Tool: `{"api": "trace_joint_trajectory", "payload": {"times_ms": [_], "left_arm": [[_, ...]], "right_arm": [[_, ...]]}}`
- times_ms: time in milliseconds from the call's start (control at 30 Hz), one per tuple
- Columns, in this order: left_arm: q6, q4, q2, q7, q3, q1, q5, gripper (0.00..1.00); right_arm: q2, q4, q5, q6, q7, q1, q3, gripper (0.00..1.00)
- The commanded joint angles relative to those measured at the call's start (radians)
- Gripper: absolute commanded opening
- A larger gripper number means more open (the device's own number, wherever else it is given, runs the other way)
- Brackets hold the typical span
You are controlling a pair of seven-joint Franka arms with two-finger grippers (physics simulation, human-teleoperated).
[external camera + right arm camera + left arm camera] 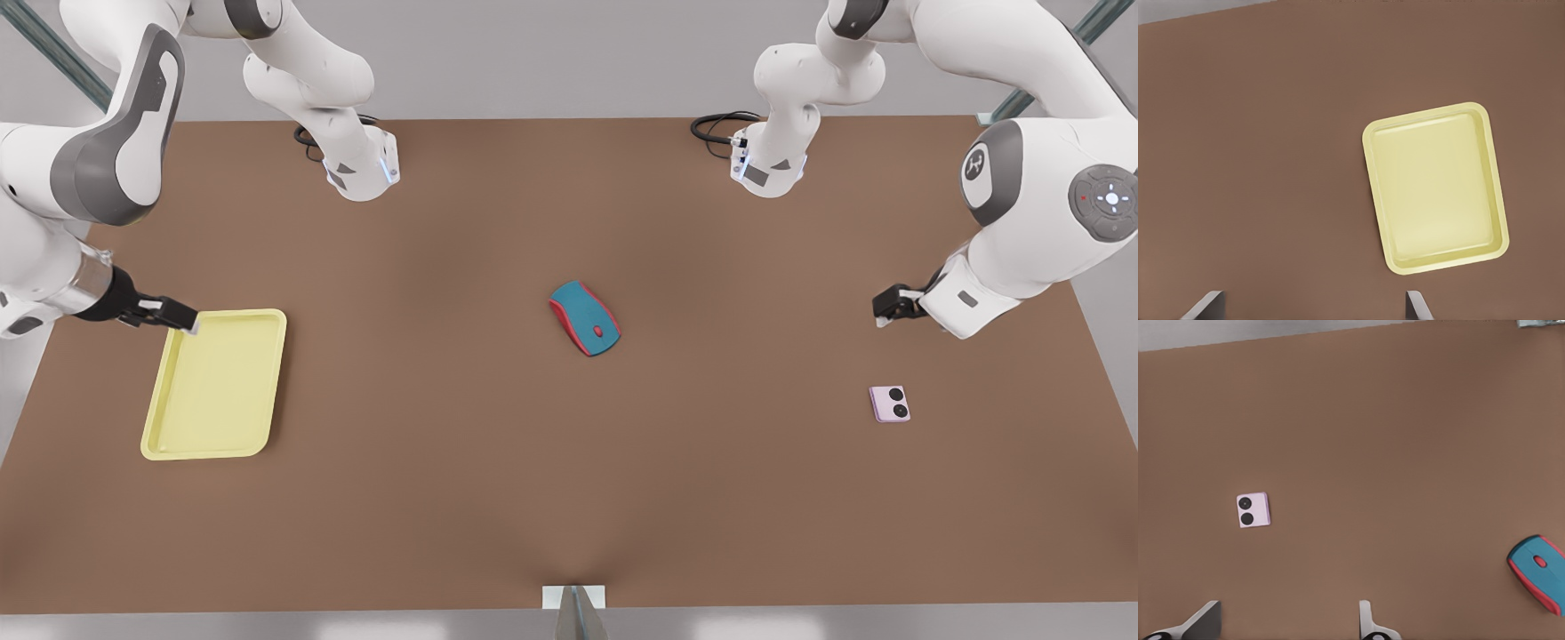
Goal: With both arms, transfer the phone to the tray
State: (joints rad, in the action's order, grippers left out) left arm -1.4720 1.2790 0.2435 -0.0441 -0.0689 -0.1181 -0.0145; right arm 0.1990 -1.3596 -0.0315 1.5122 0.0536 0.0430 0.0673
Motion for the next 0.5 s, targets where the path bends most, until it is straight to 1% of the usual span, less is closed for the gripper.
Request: {"api": "trace_joint_trajectory", "payload": {"times_ms": [0, 100, 167, 200, 267, 333, 400, 467], "left_arm": [[-0.03, 0.0, -0.001, -0.037, 0.0, 0.0, -0.001, 1.0], [-0.047, 0.006, 0.011, -0.036, -0.002, 0.003, 0.004, 1.0], [-0.136, 0.013, 0.098, -0.094, -0.054, 0.015, 0.016, 1.0], [-0.223, 0.081, 0.118, -0.132, -0.094, 0.026, 0.06, 1.0], [-0.329, 0.108, 0.195, -0.155, -0.121, 0.031, 0.117, 1.0], [-0.465, 0.241, 0.192, -0.21, -0.129, 0.038, 0.126, 1.0], [-0.517, 0.287, 0.197, -0.218, -0.127, 0.038, 0.128, 1.0], [-0.642, 0.391, 0.198, -0.295, -0.16, 0.048, 0.185, 1.0]], "right_arm": [[-0.001, 0.0, -0.001, 0.037, 0.022, 0.0, 0.0, 1.0], [-0.001, 0.0, -0.001, 0.039, 0.022, 0.0, 0.0, 1.0], [-0.001, 0.0, -0.001, 0.037, 0.023, 0.0, 0.0, 1.0], [0.0, 0.0, 0.001, 0.037, 0.023, 0.001, 0.0, 1.0], [-0.001, 0.0, 0.001, 0.037, 0.022, 0.002, 0.0, 1.0], [-0.001, 0.0, 0.001, 0.039, 0.022, 0.002, 0.0, 1.0], [-0.001, 0.0, 0.001, 0.037, 0.022, 0.002, 0.0, 1.0], [0.0, 0.0, 0.001, 0.039, 0.022, 0.001, 0.0, 1.0]]}}
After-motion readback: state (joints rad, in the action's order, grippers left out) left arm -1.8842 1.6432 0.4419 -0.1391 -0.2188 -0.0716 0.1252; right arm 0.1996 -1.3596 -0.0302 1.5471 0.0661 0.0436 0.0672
